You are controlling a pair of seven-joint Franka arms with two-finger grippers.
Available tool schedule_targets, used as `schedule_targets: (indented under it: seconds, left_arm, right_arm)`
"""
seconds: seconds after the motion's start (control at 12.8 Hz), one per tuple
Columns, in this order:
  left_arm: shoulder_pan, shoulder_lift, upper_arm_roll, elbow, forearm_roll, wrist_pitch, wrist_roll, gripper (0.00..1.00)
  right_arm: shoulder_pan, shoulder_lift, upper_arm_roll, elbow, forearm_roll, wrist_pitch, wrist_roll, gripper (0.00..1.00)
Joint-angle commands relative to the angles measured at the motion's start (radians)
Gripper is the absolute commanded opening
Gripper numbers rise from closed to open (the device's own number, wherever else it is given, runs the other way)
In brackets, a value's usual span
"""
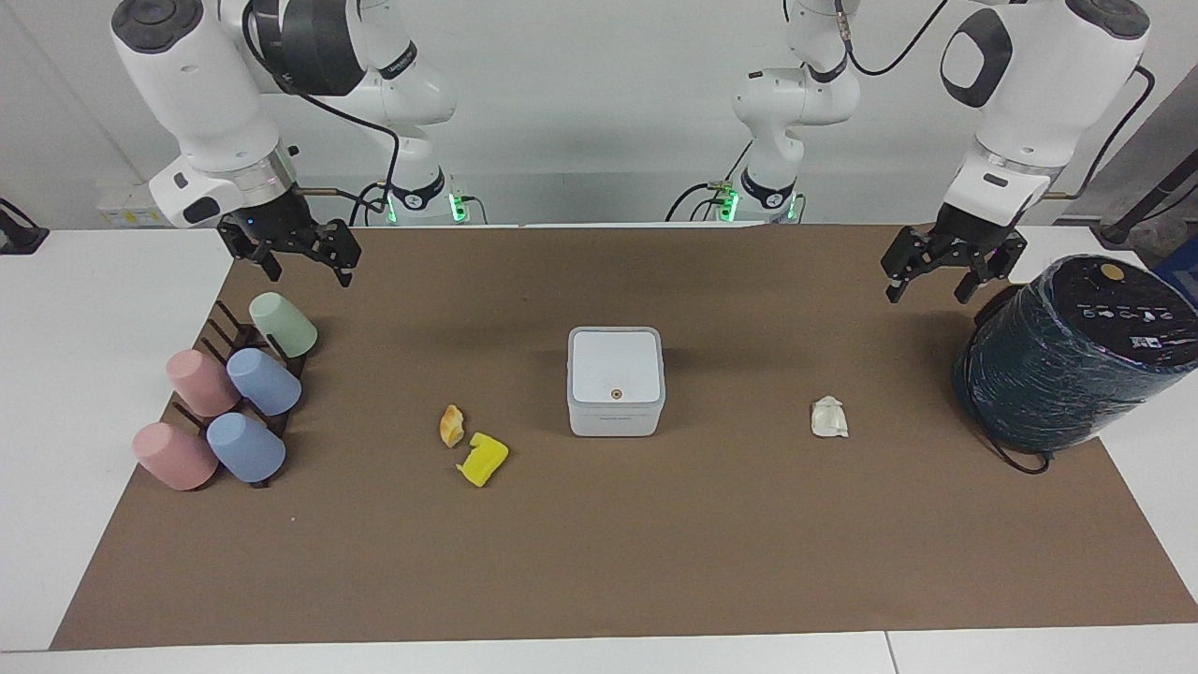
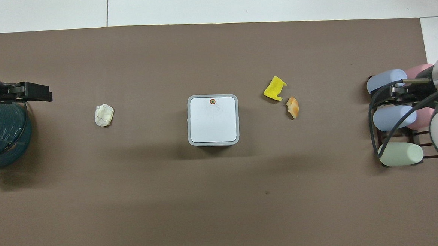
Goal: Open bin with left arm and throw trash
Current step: 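Move the left gripper toward the bin while the right gripper reaches the scraps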
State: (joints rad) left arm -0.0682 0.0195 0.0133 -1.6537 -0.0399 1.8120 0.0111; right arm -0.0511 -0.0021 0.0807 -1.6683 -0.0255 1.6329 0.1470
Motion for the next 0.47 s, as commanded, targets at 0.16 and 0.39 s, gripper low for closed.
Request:
schedule_targets:
  seconds: [0.16, 0.39]
  left_arm:
    - [0.005, -0.024, -0.001, -0.04, -0.017, 0.01, 0.004, 1.0]
    - [-0.008, -0.035, 0.0, -0.072, -0.015, 0.02, 0.001, 1.0]
  right_arm:
    - [-0.004, -0.021, 0.002, -0.021, 0.002, -0.007, -0.012, 1.0]
    - [-0.018, -0.019, 0.001, -0.019, 0.009, 0.004, -0.024, 1.0]
